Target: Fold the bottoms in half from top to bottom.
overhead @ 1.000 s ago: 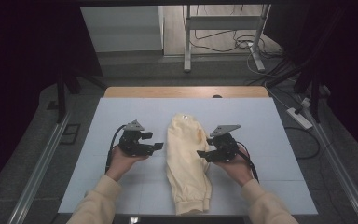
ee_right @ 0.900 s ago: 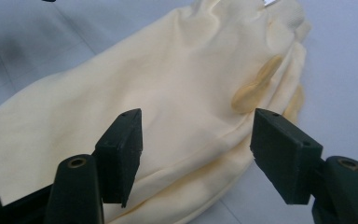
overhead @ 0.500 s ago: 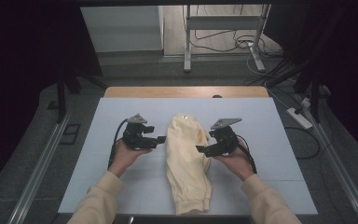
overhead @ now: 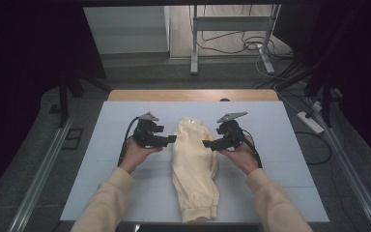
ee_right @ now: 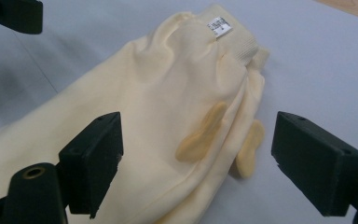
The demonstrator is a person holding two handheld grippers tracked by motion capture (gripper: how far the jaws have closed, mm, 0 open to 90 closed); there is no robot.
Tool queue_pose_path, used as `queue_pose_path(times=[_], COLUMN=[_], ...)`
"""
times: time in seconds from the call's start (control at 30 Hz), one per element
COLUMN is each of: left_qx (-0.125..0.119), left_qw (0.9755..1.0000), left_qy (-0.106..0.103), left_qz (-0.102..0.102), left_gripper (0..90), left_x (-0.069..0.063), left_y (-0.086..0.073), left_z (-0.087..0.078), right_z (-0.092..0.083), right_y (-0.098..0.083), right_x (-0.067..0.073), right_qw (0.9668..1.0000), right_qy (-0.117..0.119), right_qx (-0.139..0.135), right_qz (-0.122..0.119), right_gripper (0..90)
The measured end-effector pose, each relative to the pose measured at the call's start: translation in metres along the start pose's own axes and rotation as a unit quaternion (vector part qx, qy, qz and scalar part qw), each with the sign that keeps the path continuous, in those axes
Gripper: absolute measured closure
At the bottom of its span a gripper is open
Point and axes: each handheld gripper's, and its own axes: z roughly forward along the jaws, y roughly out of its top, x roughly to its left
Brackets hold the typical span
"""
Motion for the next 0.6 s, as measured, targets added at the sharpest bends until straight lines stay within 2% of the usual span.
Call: queue_pose_path(times=[0.13,0.27,0.33,0.53,0.6], left_qx=[0.001,0.005,0.006,0.011,0.012], left_qw=[1.0000,1.0000,1.0000,0.9999,0.9998], left_qy=[-0.002,-0.003,-0.002,0.002,0.010], left_qz=[0.006,0.007,0.007,-0.010,-0.013], left_gripper=[23.0,22.8,22.7,22.7,22.7], left_x=[0.001,0.004,0.006,0.014,0.016], left_y=[0.006,0.010,0.012,0.011,0.010], left_z=[0.008,0.016,0.019,0.028,0.032], right_z=[0.005,0.011,0.015,0.026,0.029], right_y=[0.003,0.007,0.008,0.013,0.015], right_x=[-0.005,-0.012,-0.014,-0.016,-0.017], right_qw=[0.9999,0.9999,0.9999,0.9997,0.9997], right_qy=[-0.011,-0.004,-0.008,-0.015,-0.021], right_qx=[0.001,0.000,0.006,0.012,0.011], right_qz=[0.000,0.010,0.012,0.011,0.012], right_gripper=[19.2,19.5,19.6,20.9,21.3])
